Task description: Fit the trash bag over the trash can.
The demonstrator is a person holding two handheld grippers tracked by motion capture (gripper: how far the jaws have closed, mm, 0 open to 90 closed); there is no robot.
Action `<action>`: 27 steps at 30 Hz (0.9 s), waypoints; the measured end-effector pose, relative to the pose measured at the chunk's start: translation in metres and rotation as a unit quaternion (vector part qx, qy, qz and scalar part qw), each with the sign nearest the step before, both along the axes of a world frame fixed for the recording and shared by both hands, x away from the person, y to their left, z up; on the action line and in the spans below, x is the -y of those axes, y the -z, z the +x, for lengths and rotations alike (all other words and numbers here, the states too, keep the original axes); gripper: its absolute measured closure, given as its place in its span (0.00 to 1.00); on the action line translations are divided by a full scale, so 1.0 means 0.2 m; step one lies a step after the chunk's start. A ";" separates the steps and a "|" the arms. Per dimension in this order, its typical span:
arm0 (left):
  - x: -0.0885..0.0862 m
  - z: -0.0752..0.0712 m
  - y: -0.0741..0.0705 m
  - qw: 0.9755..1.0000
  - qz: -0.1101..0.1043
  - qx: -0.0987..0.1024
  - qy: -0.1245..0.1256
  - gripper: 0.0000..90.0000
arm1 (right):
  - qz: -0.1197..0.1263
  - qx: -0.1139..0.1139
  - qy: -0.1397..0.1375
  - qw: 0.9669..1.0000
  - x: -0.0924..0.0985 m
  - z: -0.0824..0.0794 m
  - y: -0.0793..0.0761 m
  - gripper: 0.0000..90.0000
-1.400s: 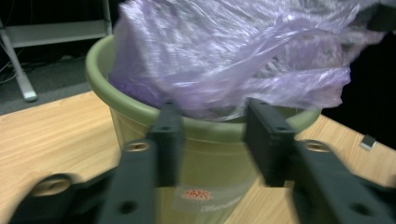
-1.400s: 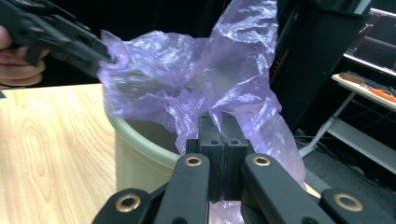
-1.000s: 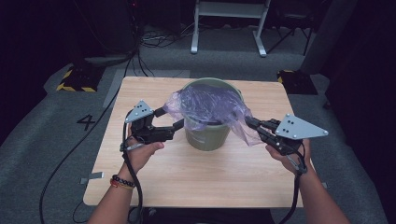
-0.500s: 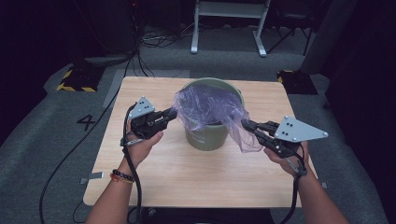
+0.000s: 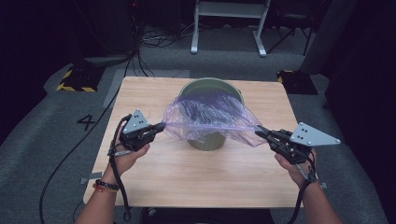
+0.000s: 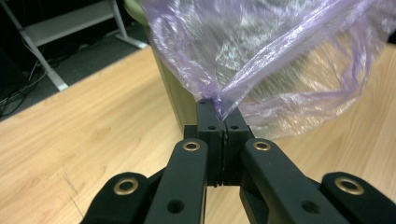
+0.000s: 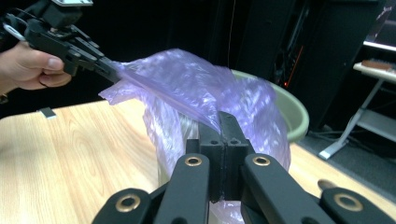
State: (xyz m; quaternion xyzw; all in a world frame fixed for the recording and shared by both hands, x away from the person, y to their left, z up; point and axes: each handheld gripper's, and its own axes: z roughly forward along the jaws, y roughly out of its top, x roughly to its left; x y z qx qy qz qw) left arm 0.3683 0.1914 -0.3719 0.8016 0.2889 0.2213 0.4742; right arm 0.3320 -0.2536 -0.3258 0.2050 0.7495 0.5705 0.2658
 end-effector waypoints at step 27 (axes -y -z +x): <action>0.01 0.21 0.09 0.994 -0.068 0.016 -0.080 0.54 | 0.012 -0.020 0.081 0.996 0.01 0.32 0.15 1.00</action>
